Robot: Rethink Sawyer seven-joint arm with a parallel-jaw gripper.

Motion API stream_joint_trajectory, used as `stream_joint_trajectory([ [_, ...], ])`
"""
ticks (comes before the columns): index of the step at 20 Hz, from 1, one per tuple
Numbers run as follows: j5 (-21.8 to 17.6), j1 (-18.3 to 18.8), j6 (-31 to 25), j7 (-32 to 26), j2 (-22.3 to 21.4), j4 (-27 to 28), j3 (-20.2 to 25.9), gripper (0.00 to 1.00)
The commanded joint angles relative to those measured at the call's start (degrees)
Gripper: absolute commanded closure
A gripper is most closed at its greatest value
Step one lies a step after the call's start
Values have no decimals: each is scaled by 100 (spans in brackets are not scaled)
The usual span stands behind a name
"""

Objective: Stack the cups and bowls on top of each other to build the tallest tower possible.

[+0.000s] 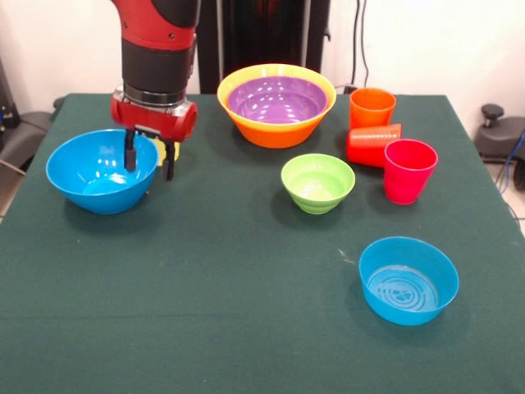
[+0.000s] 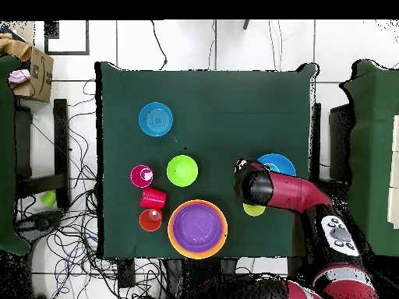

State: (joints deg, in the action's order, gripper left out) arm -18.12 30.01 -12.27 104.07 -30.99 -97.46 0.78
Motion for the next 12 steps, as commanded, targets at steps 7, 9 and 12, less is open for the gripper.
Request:
stream_joint_trajectory([
  [7, -286, 45, 472, 284, 664, 354, 335, 0],
  [9, -276, 12, 463, 301, 638, 341, 293, 0],
  [12, -278, 16, 408, 268, 624, 355, 283, 0],
])
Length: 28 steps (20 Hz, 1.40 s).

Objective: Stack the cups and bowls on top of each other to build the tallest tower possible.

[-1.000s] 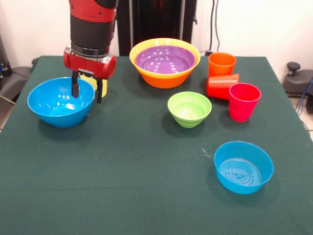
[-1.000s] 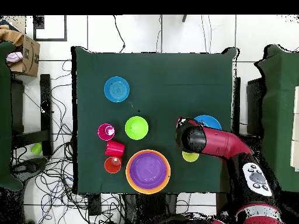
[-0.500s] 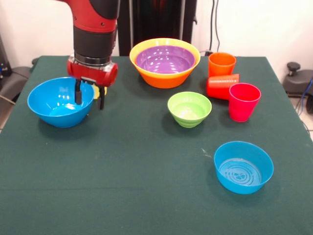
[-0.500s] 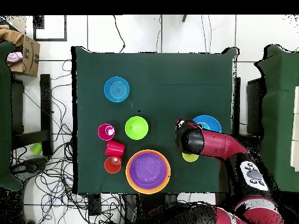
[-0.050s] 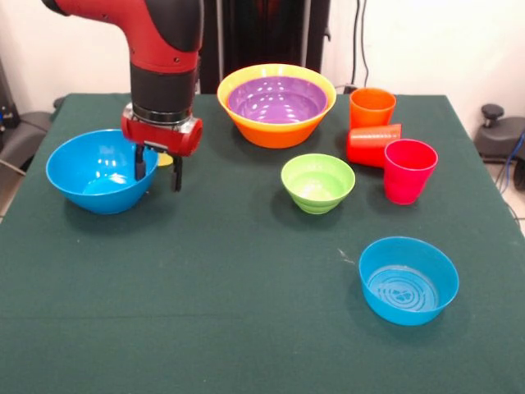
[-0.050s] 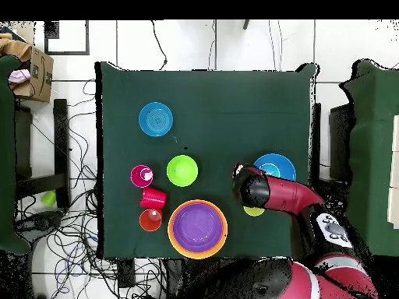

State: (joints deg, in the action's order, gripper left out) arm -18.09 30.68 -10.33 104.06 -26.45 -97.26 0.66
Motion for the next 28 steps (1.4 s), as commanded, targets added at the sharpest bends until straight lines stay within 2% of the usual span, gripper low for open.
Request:
stream_joint_trajectory([
  [1, -280, -46, 182, 249, 170, 349, 294, 0],
  [2, -284, -64, 191, 258, 174, 358, 261, 0],
  [3, -280, -69, 178, 253, 175, 364, 251, 100],
  [26, -272, -75, 260, 344, 166, 239, 168, 100],
  [28, -329, -27, 151, 199, -33, 194, 256, 100],
])
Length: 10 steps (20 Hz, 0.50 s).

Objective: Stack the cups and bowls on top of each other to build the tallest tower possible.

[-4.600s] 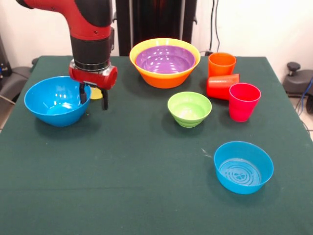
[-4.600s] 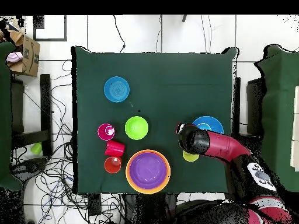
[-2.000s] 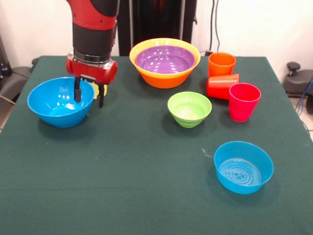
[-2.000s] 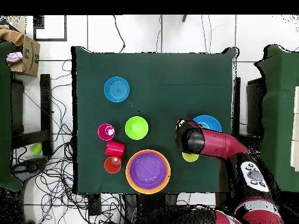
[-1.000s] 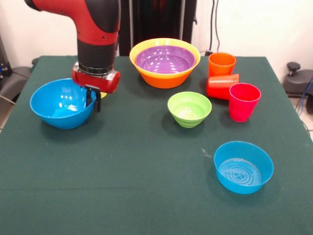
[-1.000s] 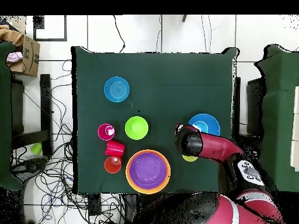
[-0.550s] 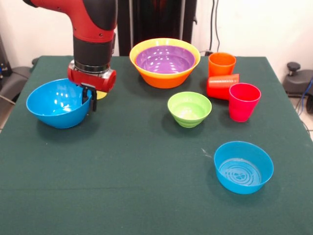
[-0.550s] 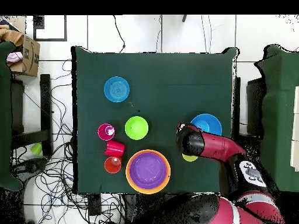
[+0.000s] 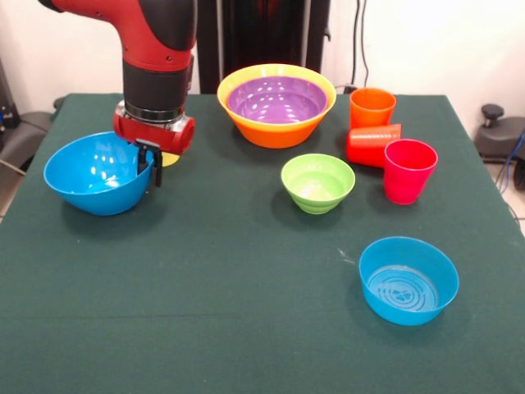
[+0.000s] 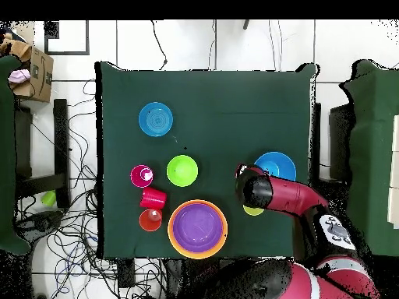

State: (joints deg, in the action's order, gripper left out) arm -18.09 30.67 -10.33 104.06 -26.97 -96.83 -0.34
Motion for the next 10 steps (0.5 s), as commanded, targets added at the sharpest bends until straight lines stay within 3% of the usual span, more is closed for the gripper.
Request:
stream_joint_trajectory([
  [1, -324, -11, 22, 129, -123, 115, 391, 100],
  [6, 24, 104, -845, 8, -1537, -823, 629, 100],
  [10, 203, 105, -1352, -57, -2097, -1093, 664, 100],
])
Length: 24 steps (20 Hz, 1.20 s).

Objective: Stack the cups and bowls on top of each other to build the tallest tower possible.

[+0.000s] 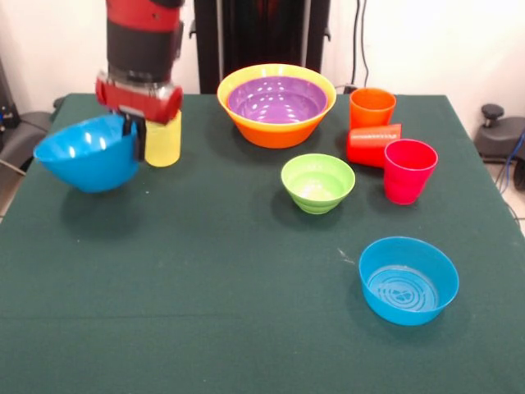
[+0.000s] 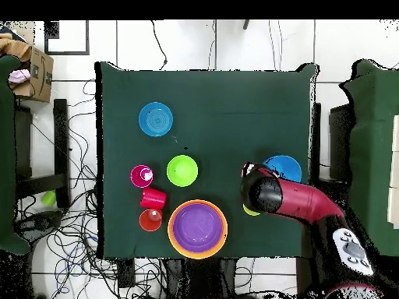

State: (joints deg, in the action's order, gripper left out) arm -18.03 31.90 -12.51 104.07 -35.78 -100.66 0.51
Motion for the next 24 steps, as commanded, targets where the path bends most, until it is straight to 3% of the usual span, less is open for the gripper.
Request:
stream_joint_trajectory([
  [1, 227, -28, -1219, -55, -1271, -712, 582, 100],
  [7, 559, -267, -1779, 179, -1787, -1030, 523, 100],
  [13, 1041, -1011, -2368, 937, -2382, -1496, 109, 100],
  [18, 1457, -1397, -1928, 1488, -2345, -1912, -65, 100],
  [24, 1642, -1698, -1284, 1798, -2113, -2205, -253, 100],
])
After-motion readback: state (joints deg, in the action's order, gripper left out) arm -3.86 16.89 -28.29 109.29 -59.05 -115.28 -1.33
